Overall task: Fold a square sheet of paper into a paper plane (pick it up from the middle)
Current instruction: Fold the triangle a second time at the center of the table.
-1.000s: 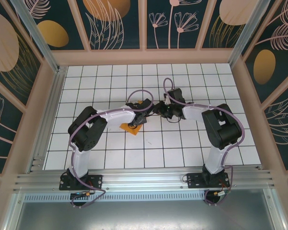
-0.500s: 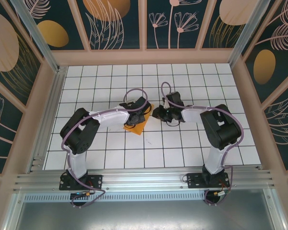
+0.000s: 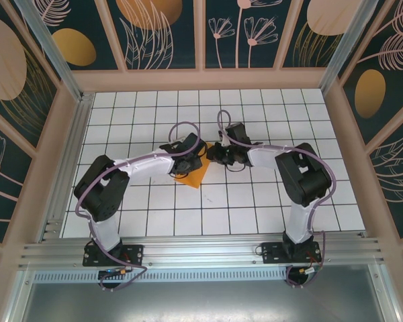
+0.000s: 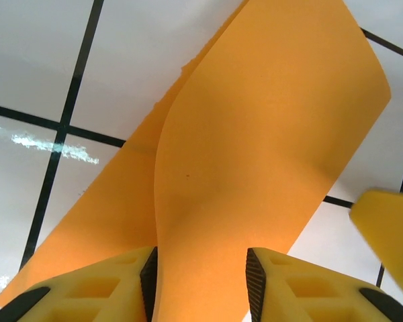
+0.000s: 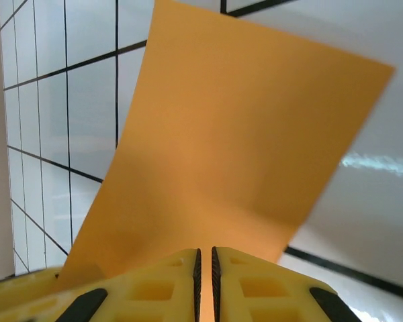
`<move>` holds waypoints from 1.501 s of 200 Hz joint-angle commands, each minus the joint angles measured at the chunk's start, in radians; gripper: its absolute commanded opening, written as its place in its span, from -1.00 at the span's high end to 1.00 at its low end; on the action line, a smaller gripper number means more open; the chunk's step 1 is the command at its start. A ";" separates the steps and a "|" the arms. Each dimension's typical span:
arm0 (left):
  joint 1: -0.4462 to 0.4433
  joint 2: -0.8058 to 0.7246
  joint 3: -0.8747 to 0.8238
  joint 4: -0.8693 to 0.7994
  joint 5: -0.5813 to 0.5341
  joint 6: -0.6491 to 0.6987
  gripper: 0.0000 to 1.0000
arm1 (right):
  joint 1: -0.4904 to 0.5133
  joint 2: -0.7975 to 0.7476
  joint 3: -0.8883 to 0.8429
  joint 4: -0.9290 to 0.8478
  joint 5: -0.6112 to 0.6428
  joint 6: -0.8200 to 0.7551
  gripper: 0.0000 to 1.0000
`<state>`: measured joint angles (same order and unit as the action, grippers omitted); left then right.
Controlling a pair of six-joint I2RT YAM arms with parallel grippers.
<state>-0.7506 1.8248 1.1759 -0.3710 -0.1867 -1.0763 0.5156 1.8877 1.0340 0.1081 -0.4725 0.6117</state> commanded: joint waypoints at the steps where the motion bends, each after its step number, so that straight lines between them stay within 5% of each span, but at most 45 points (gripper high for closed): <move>1: 0.011 -0.038 -0.022 0.016 0.028 -0.017 0.17 | 0.010 0.058 0.046 -0.050 -0.014 -0.020 0.66; 59: 0.011 -0.094 -0.074 0.020 0.113 -0.007 -0.01 | 0.011 0.143 0.121 -0.131 0.008 -0.013 0.66; 137: 0.011 -0.123 -0.093 0.106 0.205 0.006 0.29 | 0.012 0.168 0.130 -0.164 0.025 -0.007 0.67; 255: 0.020 -0.010 -0.145 0.338 0.224 -0.024 0.32 | 0.012 0.156 0.106 -0.120 -0.011 0.003 0.68; 300: 0.035 -0.019 -0.224 0.436 0.242 -0.033 0.10 | 0.011 0.156 0.098 -0.114 -0.022 0.004 0.68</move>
<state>-0.7258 1.8008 0.9928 -0.0242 0.0391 -1.1019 0.5198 2.0171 1.1553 -0.0032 -0.4759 0.6090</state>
